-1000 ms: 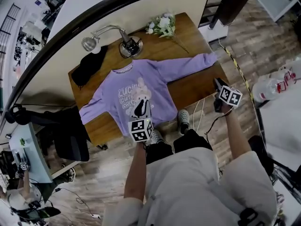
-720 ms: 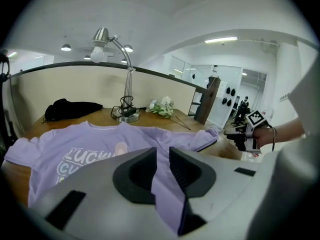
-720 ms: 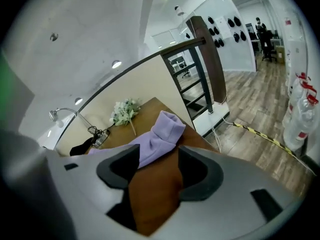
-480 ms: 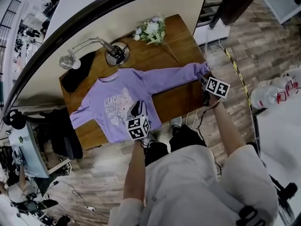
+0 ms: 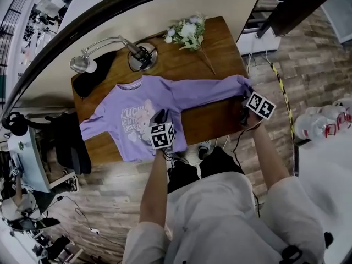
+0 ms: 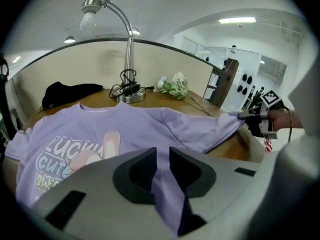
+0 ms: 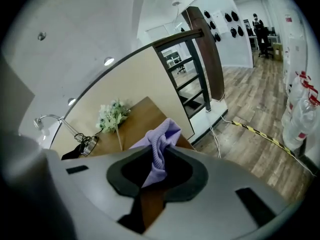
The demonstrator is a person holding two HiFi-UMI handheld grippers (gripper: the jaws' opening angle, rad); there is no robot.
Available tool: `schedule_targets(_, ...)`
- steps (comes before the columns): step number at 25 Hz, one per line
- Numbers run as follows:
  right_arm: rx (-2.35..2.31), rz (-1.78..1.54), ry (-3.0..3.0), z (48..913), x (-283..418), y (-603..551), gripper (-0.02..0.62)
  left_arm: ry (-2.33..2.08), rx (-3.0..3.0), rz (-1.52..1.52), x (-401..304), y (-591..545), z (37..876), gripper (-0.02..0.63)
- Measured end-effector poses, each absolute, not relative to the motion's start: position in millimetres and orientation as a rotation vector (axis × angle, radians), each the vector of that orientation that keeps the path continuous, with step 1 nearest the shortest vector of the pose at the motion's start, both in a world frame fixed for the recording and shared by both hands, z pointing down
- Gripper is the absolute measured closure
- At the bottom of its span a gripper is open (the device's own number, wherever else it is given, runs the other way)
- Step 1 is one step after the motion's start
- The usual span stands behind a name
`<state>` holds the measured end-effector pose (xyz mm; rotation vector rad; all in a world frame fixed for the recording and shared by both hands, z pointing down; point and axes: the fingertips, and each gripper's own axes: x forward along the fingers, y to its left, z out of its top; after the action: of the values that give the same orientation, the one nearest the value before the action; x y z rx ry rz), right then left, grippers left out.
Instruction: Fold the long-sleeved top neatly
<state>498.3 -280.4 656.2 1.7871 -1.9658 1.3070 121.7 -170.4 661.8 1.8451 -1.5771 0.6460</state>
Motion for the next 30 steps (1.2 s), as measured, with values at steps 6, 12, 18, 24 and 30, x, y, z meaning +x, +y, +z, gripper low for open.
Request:
schedule_targets(6, 1.811, 1.282, -2.026, 637, 512, -290, 0.523, -1.581, 1.814, 0.646, 116, -197, 670, 0.523)
schedule_targets(12, 1.814, 1.261, -2.143, 603, 509, -301, 0.520, -1.543, 1.838, 0.706, 136, -218, 688, 0.524)
schedule_targets(18, 1.756, 1.103, -2.292, 552, 476, -300, 0.520, -1.535, 1.836, 0.672, 135, -222, 689, 0.523)
schedule_targets(24, 1.676, 0.870, -2.459, 487, 412, -285, 0.520, -1.510, 1.895, 0.627, 122, -213, 672, 0.523)
schedule_targets(30, 1.595, 0.688, -2.548, 447, 312, -254, 0.520, -1.502, 1.939, 0.620, 69, -188, 651, 0.523)
